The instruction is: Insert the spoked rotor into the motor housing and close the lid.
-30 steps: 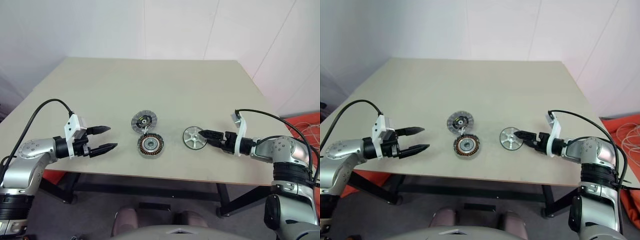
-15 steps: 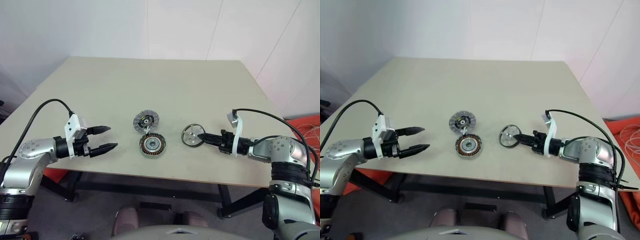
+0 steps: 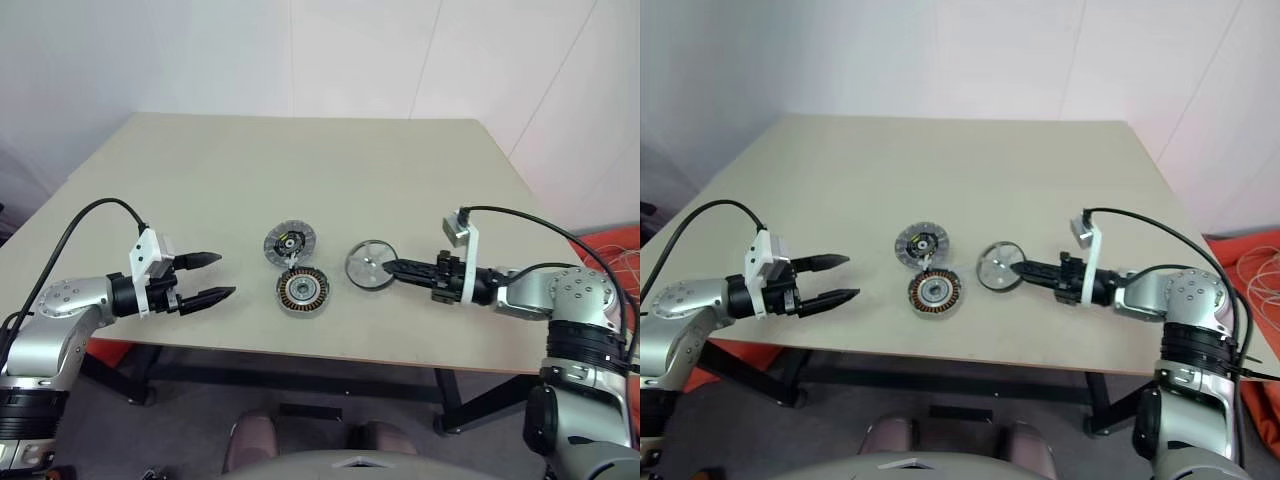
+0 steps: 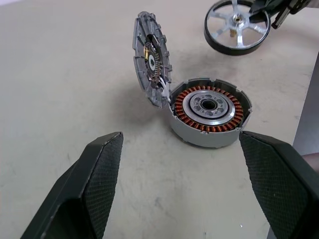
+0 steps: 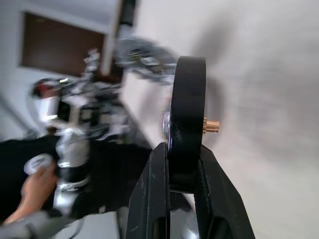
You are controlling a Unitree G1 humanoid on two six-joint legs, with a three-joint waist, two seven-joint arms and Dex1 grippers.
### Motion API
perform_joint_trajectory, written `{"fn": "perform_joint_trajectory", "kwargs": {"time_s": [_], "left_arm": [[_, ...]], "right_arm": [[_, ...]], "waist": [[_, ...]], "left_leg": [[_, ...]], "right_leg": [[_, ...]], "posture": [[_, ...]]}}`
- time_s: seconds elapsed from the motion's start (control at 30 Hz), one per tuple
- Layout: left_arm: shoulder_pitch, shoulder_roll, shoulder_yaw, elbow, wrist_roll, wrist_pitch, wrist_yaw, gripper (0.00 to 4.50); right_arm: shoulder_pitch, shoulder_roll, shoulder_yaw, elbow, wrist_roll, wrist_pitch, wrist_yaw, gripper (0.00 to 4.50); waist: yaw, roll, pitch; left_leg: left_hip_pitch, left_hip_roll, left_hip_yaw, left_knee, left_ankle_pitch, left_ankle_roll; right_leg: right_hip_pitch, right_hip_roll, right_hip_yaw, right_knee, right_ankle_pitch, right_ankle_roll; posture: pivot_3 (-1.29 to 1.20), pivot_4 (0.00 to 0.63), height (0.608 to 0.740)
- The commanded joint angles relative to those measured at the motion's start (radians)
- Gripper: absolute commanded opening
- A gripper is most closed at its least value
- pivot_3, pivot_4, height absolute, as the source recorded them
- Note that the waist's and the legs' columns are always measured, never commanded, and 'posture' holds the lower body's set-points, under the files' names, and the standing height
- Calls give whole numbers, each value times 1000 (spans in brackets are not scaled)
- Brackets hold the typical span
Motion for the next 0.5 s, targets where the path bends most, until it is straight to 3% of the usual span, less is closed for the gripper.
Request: {"fn": "perform_joint_trajectory", "kwargs": {"time_s": [0.03, 0.13, 0.3, 0.5], "left_arm": [[-6, 5, 18, -15, -3, -7, 3, 3946], [-3, 5, 19, -17, -2, -9, 6, 3946], [4, 12, 28, -21, -5, -6, 5, 3946], [8, 9, 25, -34, -6, -4, 11, 3946]], "right_arm": [[-38, 37, 19, -34, 230, 4, -151, 335], [-60, 76, 42, -12, 386, -16, -305, 335], [-39, 42, 206, -48, 703, -187, -547, 335], [-18, 68, 298, -40, 762, -265, -624, 335]], "waist": [[0, 1, 0], [-1, 1, 0], [-1, 1, 0], [-4, 0, 0]], "left_leg": [[0, 0, 0, 0, 0, 0], [-1, 0, 0, 0, 0, 0], [-2, 0, -1, -1, 0, 0], [-5, -1, -1, -2, 0, 0]], "right_leg": [[0, 0, 0, 0, 0, 0], [0, 0, 0, -1, 0, 0], [0, 0, 0, -2, 0, 0], [-2, 0, 0, -5, 0, 1]], "posture": [[0, 0, 740], [0, 0, 740], [0, 0, 740], [0, 0, 740]]}}
